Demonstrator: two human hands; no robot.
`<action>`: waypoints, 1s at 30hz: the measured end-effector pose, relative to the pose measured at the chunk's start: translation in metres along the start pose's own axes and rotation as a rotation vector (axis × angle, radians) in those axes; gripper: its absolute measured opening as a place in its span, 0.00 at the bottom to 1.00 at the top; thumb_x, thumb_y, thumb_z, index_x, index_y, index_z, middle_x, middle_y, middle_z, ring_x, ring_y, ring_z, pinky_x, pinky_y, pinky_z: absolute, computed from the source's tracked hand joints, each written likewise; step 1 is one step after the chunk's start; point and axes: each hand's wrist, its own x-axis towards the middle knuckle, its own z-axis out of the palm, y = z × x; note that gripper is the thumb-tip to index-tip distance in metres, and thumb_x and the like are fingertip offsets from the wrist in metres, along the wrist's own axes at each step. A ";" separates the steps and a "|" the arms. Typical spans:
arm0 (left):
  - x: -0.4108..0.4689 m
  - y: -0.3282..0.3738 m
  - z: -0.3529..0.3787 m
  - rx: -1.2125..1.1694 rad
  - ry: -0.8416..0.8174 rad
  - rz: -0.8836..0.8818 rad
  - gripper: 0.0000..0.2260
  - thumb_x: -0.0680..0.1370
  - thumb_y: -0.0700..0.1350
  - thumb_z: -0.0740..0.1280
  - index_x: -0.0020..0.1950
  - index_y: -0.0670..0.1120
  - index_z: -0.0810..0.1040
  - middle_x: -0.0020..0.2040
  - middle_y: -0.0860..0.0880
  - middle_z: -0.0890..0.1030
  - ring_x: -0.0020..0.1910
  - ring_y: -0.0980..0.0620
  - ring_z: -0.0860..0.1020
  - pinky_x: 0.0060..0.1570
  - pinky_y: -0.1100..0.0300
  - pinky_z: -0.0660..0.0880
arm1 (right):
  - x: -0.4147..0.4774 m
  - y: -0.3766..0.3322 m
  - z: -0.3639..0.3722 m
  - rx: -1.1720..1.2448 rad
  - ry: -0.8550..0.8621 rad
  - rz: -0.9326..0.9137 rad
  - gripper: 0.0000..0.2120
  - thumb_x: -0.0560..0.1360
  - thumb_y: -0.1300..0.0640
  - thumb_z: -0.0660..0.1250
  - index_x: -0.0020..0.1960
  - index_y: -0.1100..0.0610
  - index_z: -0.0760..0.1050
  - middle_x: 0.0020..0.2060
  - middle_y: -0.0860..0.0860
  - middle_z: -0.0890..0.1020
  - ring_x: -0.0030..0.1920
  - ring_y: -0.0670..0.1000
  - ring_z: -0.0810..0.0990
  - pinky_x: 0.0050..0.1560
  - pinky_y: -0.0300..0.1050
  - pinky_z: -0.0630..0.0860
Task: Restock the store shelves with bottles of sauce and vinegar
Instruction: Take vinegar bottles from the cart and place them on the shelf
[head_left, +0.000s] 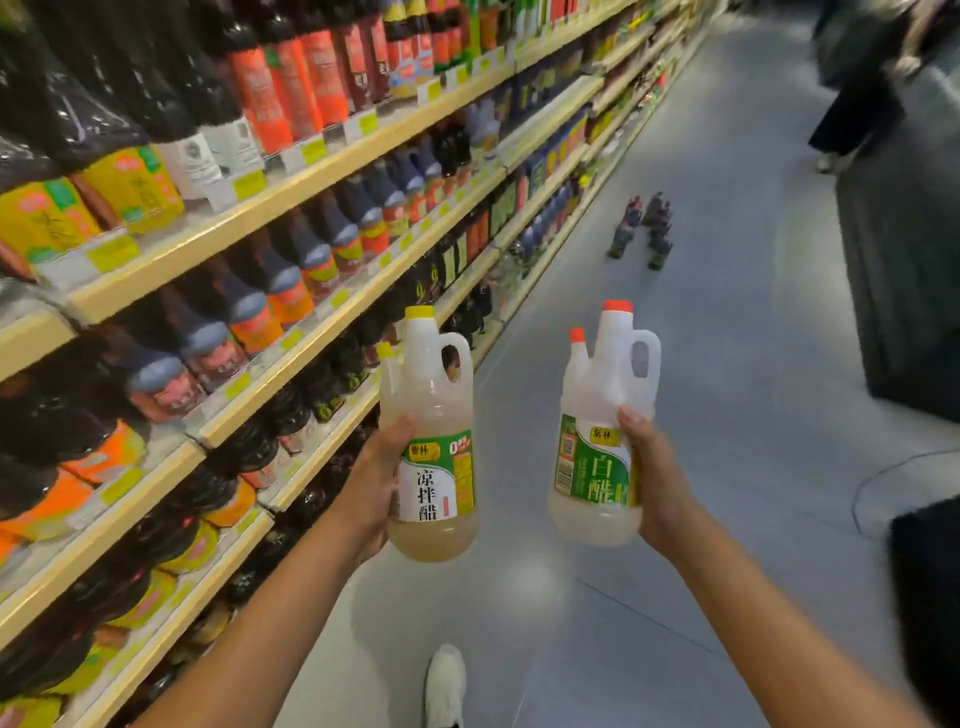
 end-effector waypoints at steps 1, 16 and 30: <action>0.021 0.006 0.006 0.011 -0.042 0.001 0.43 0.58 0.75 0.77 0.65 0.50 0.81 0.55 0.42 0.87 0.51 0.44 0.87 0.42 0.53 0.83 | 0.011 -0.005 -0.006 0.014 0.034 -0.009 0.43 0.62 0.36 0.70 0.67 0.64 0.75 0.56 0.66 0.82 0.56 0.66 0.81 0.65 0.71 0.74; 0.291 0.055 0.179 0.117 -0.411 -0.002 0.48 0.57 0.74 0.78 0.66 0.43 0.77 0.48 0.43 0.86 0.46 0.47 0.85 0.43 0.55 0.82 | 0.159 -0.077 -0.166 0.122 0.408 -0.147 0.23 0.72 0.44 0.65 0.59 0.59 0.78 0.47 0.59 0.84 0.46 0.57 0.85 0.50 0.57 0.82; 0.513 0.082 0.331 0.102 -0.359 -0.011 0.47 0.58 0.73 0.78 0.67 0.43 0.78 0.51 0.41 0.86 0.48 0.45 0.86 0.45 0.53 0.83 | 0.362 -0.178 -0.332 0.091 0.497 -0.112 0.31 0.72 0.42 0.68 0.66 0.63 0.76 0.55 0.64 0.84 0.55 0.65 0.83 0.61 0.64 0.78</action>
